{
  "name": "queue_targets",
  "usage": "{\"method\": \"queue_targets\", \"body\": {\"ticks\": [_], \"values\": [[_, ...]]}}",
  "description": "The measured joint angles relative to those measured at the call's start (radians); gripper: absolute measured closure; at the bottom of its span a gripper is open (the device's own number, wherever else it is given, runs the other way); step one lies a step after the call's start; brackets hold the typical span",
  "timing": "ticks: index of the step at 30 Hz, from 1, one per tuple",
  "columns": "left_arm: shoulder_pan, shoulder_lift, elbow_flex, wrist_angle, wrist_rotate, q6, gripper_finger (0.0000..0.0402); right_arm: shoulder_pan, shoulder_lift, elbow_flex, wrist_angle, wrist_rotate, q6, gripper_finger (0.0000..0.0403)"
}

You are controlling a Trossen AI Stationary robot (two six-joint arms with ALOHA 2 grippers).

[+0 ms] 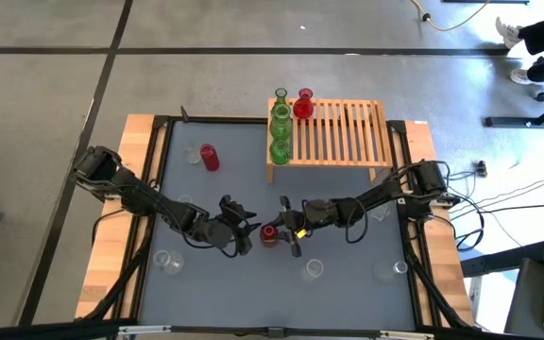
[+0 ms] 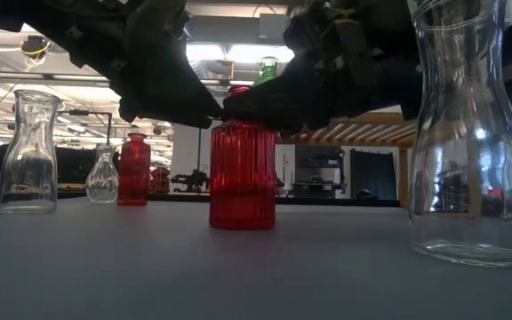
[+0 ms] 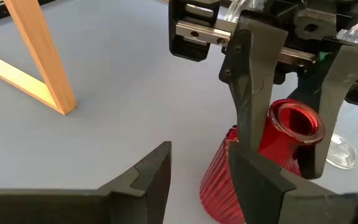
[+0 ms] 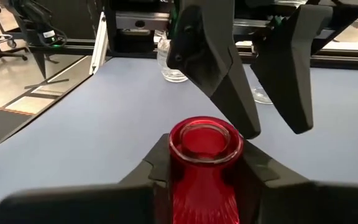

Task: Sort vases onto shelf
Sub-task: Put the bottom red vase on the shelf, aligned with the other red vase

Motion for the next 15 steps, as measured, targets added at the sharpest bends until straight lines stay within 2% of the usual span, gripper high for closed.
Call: {"method": "queue_targets", "body": {"ticks": [5,10,15], "values": [[-0.007,0.000,0.000,0.004,0.000,0.000,0.0249,0.001,-0.047,-0.004,-0.066,-0.001,-0.020,0.0319],[-0.024,0.000,0.000,0.010,0.000,0.000,0.0249,0.000,-0.172,-0.004,-0.189,-0.004,-0.019,0.0290],[-0.034,0.000,0.000,0.011,-0.001,0.000,0.0249,0.000,-0.308,-0.004,-0.329,0.012,-0.031,0.0308]]}}
